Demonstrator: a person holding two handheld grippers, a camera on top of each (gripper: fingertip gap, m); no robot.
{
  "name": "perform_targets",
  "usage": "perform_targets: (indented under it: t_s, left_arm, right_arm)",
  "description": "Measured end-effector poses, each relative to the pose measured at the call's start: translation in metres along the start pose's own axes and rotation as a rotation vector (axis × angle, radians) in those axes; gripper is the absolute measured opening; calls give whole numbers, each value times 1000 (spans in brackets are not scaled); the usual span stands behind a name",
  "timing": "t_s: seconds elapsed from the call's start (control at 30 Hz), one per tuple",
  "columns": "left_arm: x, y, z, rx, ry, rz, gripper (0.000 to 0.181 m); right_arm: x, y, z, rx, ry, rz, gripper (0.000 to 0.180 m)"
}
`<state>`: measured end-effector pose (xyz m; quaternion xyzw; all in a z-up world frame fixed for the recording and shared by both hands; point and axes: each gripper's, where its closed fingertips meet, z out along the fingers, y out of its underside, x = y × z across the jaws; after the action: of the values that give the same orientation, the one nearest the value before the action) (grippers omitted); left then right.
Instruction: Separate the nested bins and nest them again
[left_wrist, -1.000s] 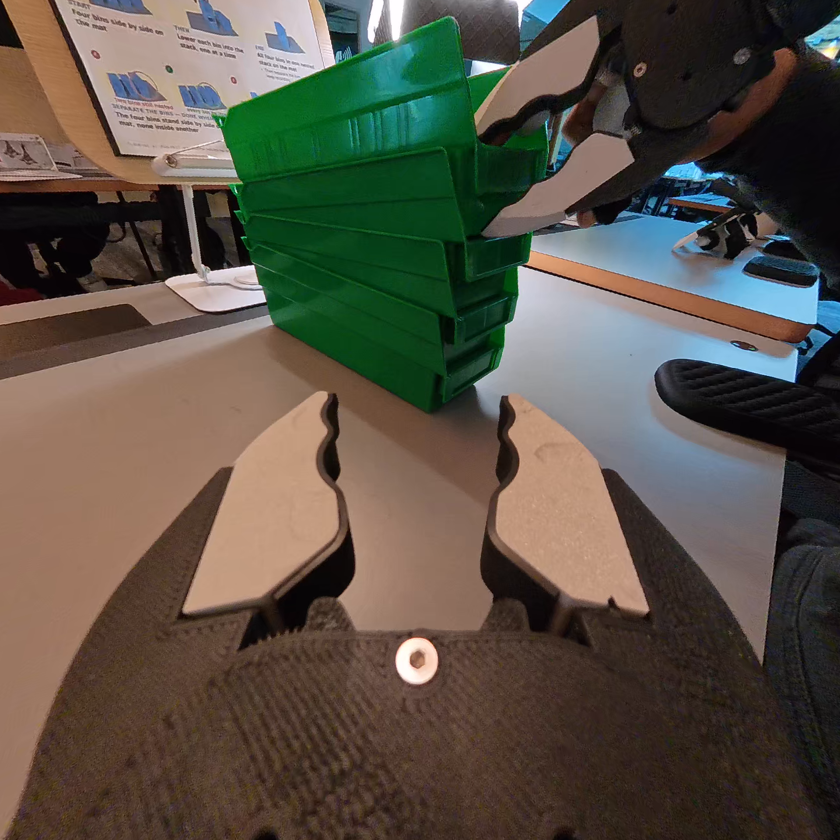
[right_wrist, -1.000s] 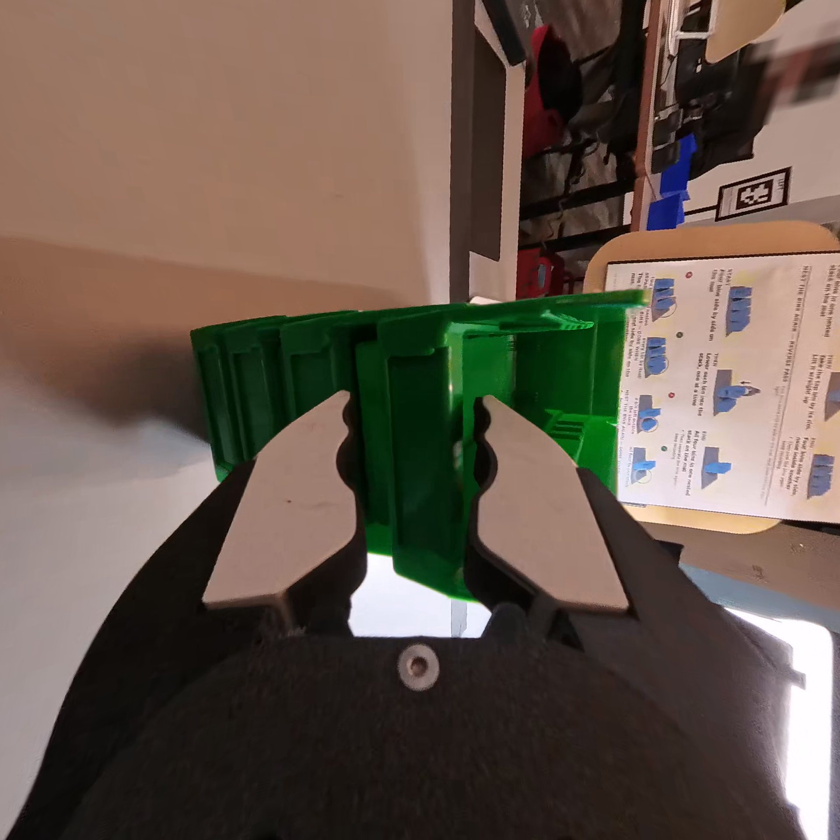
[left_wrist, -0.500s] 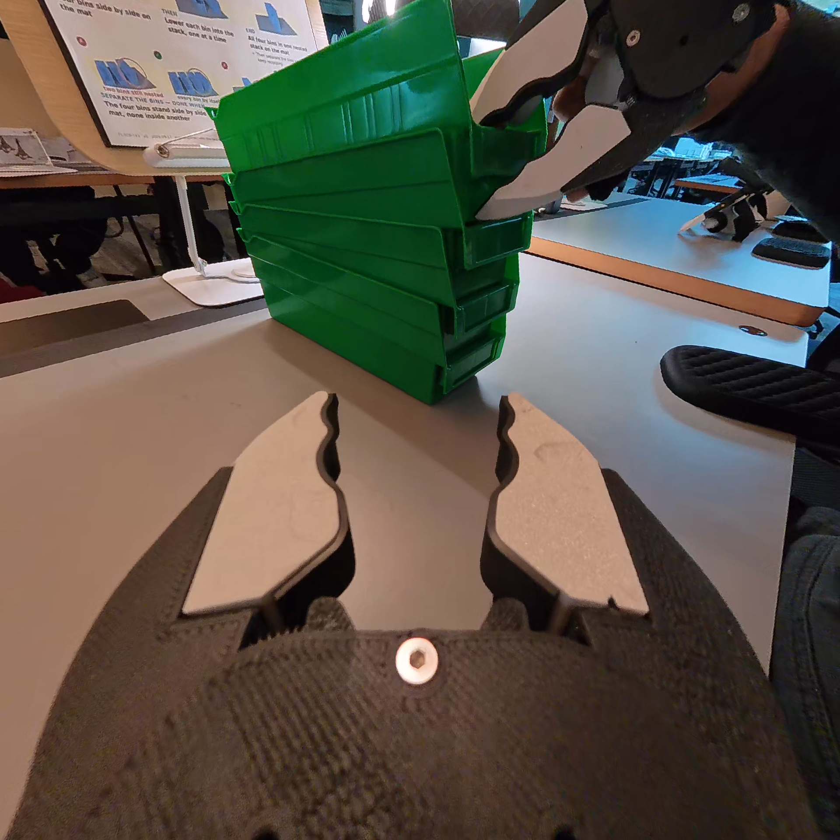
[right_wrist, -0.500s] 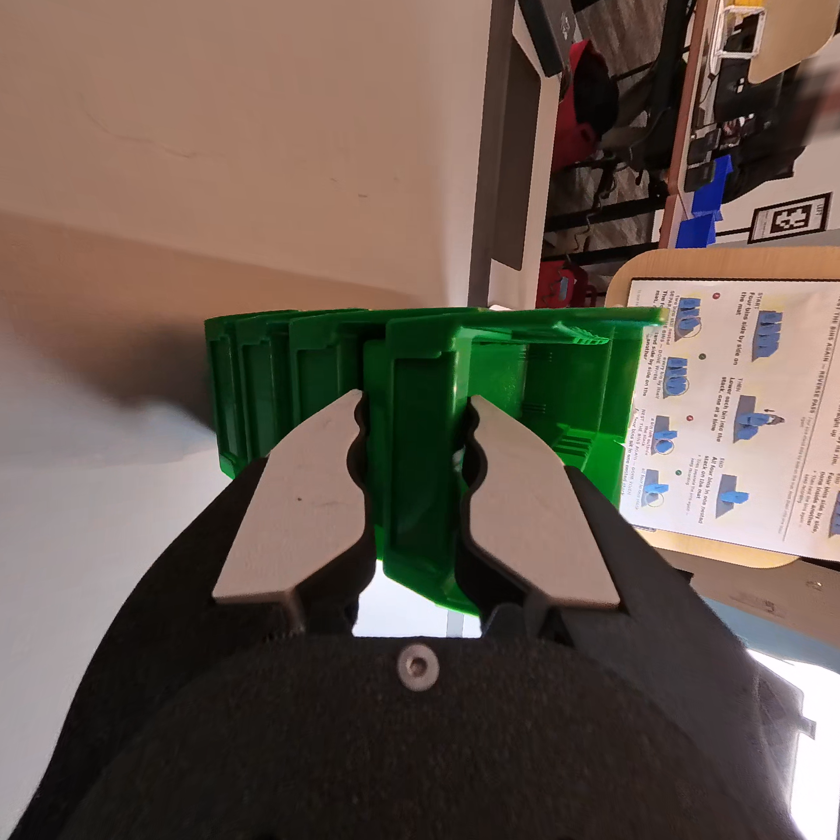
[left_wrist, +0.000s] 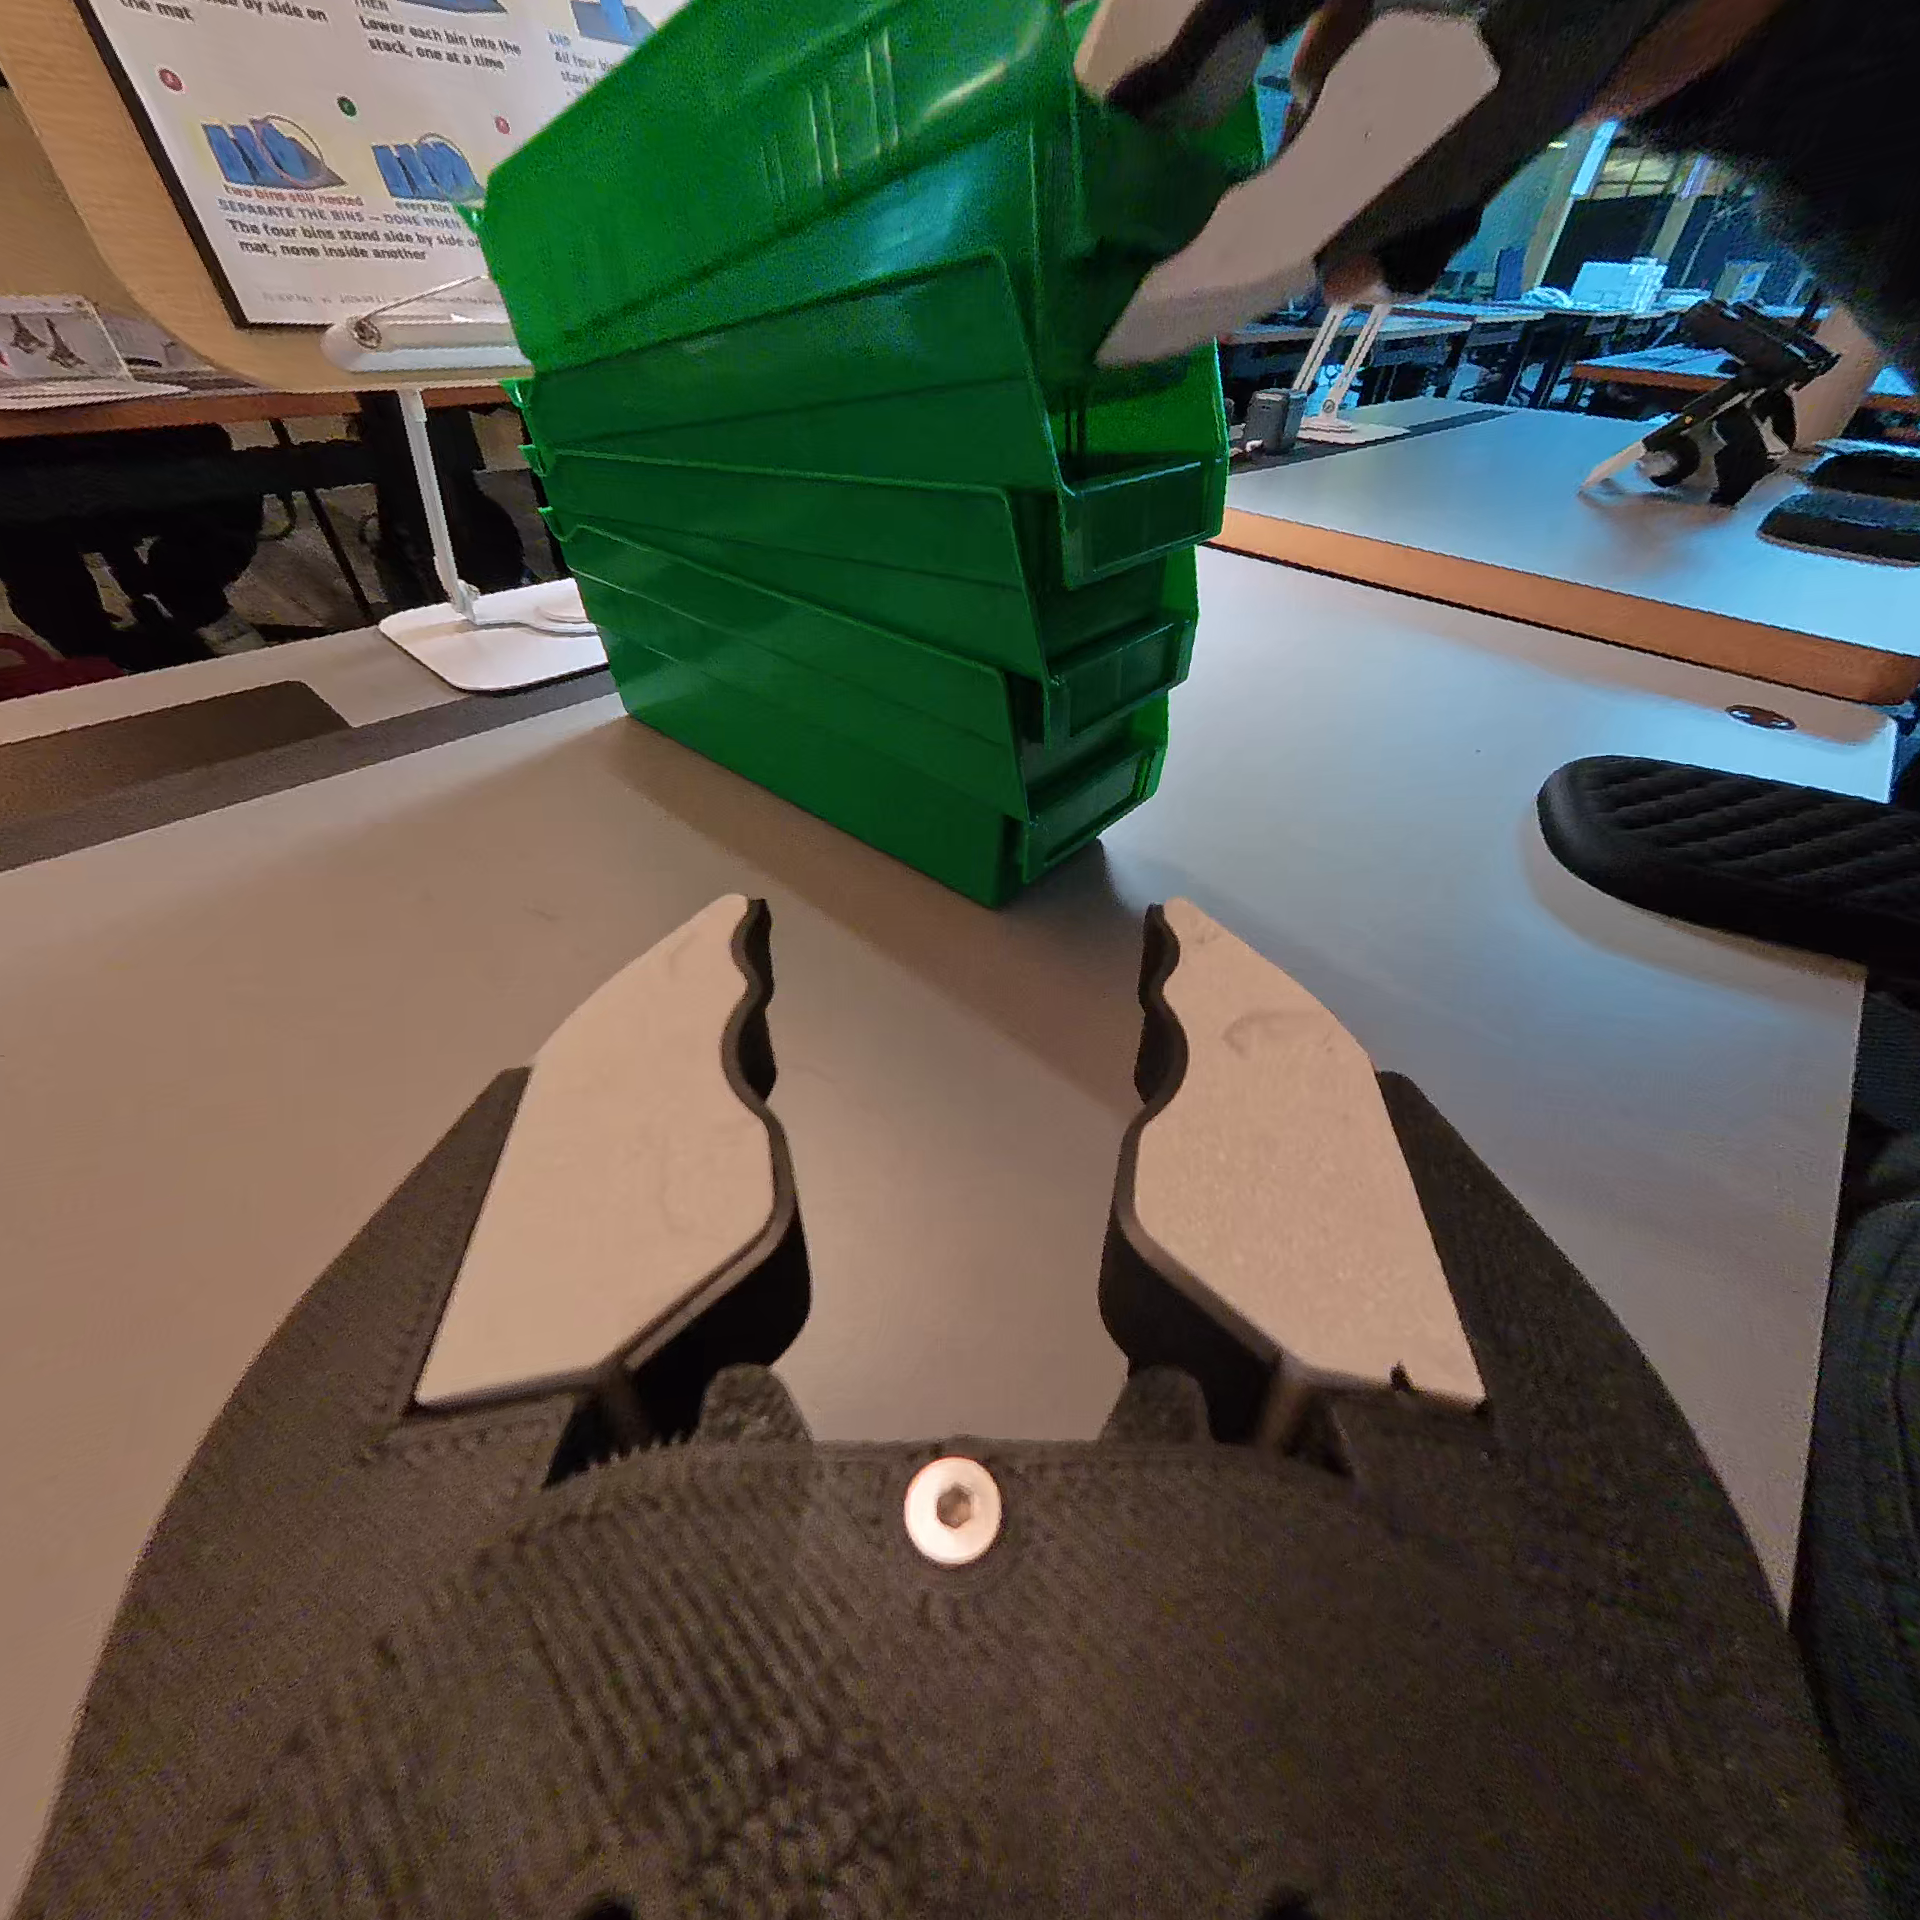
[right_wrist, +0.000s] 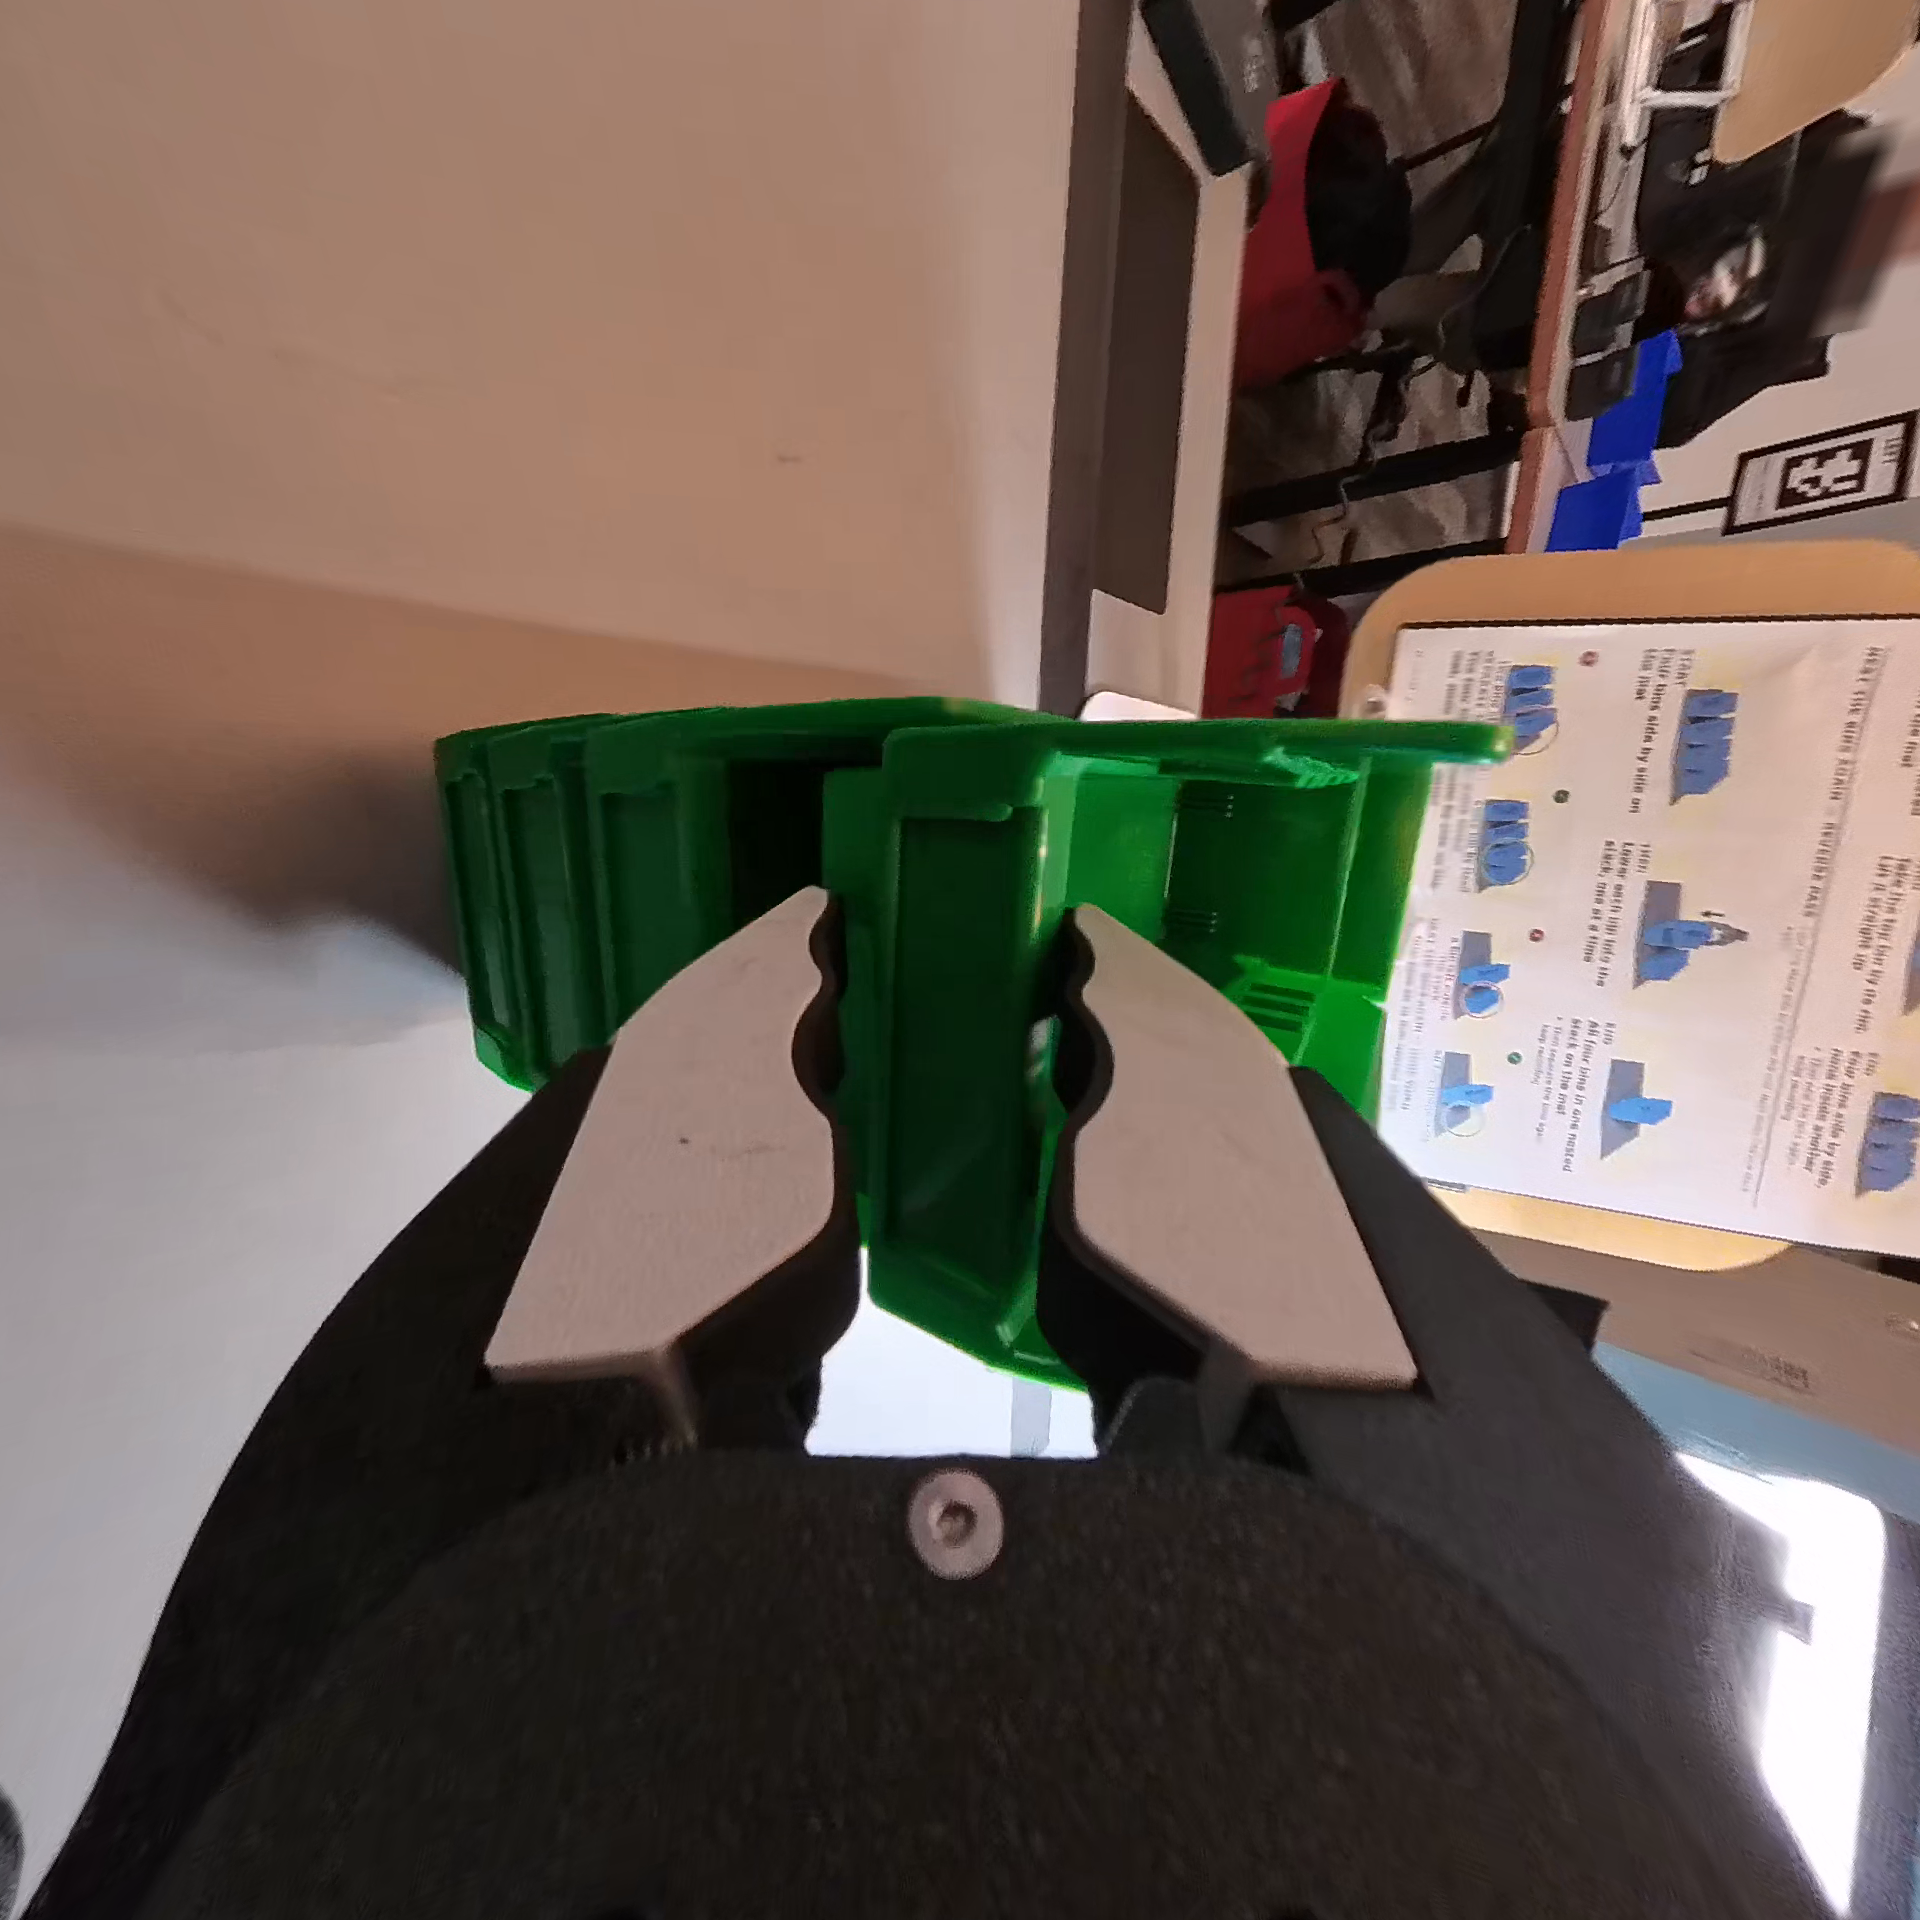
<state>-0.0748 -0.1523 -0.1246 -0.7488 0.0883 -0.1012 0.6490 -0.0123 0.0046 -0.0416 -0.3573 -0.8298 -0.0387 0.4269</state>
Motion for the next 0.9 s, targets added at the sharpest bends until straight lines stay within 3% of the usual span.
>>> perform_targets:
  t_s: [0.23, 0.43, 0.7, 0.9]
  left_arm:
    - [-1, 1, 1, -4, -14, 15, 68]
    - [-1, 2, 1, -9, -16, 22, 68]
    - [-5, 1, 3, -8, -56, 46, 68]
    - [-8, 2, 5, -19, -92, 86, 68]
  right_arm:
    - [57, -1, -54, 33, 160, 22, 32]
    - [57, 52, -93, 2, 197, 52, 32]
    - [-14, 158, -71, -111, 156, 43, 34]
    - [-61, 215, -36, -164, 161, 42, 30]
